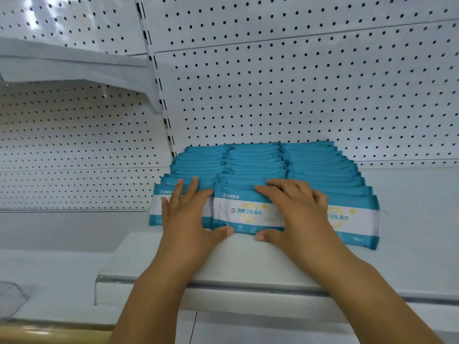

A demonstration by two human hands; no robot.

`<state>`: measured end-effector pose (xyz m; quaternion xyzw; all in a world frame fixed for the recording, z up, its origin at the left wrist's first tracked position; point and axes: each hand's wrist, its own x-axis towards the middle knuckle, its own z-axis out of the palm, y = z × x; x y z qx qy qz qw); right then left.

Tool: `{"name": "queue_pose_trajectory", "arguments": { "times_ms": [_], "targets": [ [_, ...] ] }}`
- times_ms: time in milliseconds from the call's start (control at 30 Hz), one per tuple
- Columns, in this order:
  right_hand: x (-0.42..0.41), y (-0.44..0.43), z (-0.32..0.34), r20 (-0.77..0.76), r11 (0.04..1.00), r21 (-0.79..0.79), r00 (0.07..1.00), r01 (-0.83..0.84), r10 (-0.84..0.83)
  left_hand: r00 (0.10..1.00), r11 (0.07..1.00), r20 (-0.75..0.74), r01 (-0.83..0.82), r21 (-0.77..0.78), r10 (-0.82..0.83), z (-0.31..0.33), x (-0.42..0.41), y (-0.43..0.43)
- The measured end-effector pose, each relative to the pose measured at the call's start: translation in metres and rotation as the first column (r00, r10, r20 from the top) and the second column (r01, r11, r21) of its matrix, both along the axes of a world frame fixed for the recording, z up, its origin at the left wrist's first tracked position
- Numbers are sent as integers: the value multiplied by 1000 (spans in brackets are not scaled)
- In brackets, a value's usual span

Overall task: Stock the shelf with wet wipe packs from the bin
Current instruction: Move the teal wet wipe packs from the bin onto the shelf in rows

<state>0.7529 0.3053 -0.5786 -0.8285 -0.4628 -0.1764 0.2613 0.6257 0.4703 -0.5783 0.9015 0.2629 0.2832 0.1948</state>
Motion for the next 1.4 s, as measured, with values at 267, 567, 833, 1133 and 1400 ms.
{"name": "queue_pose_trajectory", "arguments": {
  "times_ms": [267,567,833,1133,1400],
  "targets": [
    [11,6,3,32,1000,-9,999,26,-25,997,996,73,39,-81,-33,-3,4,6],
    [13,-15,2,1,996,15,997,-83,83,990,999,134,52,11,-53,-1,-4,-5],
    [20,-80,28,-116,982,185,991,-43,65,949,972,246,159,174,-199,9,19,-51],
    [44,-205,78,-160,937,259,967,235,-198,857,892,251,416,179,-450,27,82,-165],
    [49,-340,94,-5,896,-9,896,444,-444,735,754,168,639,149,-656,17,117,-279]
  ]
}}
